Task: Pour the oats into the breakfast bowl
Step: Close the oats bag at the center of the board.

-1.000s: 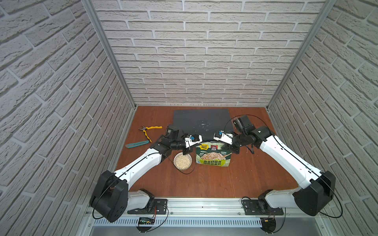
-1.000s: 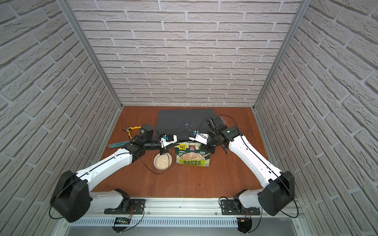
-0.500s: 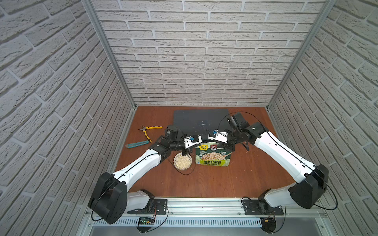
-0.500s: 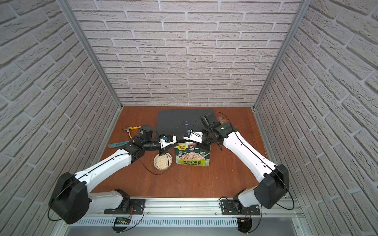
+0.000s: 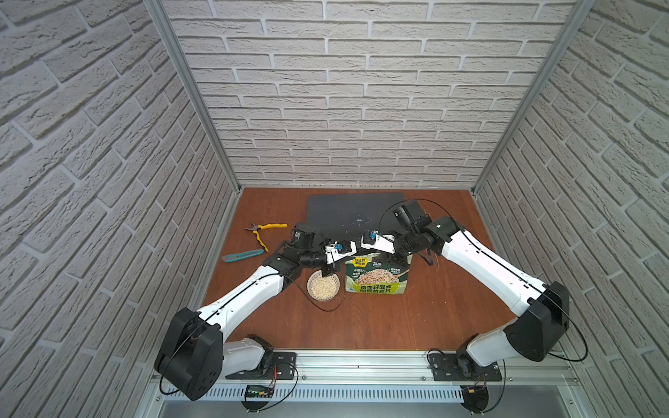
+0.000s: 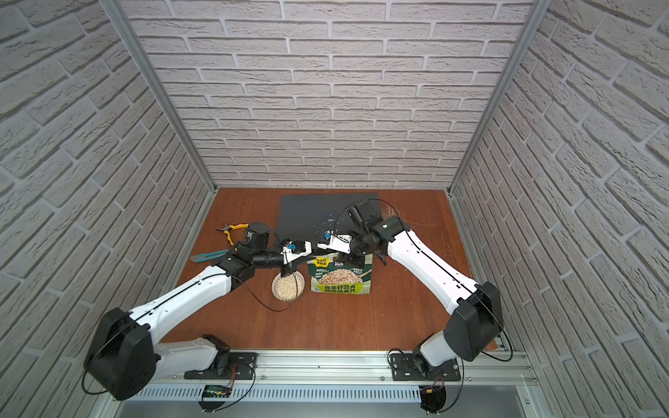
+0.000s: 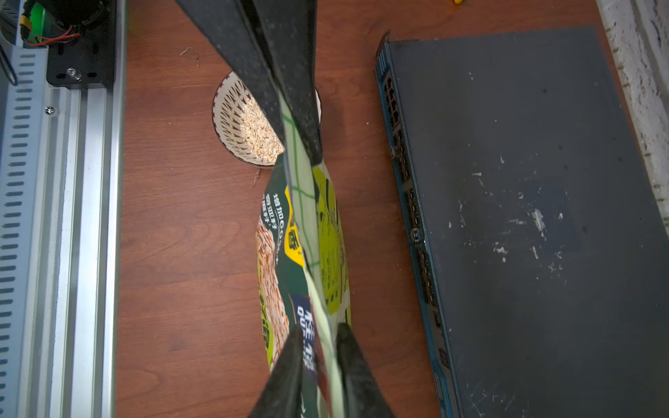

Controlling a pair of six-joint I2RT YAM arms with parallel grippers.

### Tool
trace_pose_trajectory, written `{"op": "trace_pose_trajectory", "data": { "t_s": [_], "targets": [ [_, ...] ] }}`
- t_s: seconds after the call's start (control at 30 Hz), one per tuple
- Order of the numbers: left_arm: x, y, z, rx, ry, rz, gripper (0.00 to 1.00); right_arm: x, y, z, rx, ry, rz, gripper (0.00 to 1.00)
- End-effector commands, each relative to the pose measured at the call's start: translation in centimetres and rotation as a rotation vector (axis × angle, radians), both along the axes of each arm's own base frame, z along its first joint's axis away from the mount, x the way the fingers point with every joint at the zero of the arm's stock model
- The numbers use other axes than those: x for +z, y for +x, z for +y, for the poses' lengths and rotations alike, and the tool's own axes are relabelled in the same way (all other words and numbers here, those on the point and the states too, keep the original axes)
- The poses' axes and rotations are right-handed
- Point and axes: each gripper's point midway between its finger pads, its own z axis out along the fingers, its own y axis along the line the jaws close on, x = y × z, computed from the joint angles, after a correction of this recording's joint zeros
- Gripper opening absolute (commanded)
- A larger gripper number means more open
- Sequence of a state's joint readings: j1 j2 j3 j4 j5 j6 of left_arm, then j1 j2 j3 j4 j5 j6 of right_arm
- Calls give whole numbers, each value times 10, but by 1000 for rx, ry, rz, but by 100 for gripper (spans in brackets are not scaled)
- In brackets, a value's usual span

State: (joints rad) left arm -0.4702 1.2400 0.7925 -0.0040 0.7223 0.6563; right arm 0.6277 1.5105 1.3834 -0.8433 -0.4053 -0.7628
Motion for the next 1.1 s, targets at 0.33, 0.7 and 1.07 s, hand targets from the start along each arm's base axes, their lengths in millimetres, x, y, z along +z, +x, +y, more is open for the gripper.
{"op": "trace_pose_trajectory", "data": {
  "t_s": [0.33, 0.7, 1.07],
  "targets": [
    [26, -8, -5, -36, -93, -42, 0, 9, 1, 34, 59, 90, 4, 4],
    [27, -6, -8, -31, -118, -17, 0, 10, 2, 56, 83, 146, 20, 4],
    [27, -7, -9, -34, -133, -2, 0, 16, 5, 73, 82, 224, 50, 16]
  ]
}}
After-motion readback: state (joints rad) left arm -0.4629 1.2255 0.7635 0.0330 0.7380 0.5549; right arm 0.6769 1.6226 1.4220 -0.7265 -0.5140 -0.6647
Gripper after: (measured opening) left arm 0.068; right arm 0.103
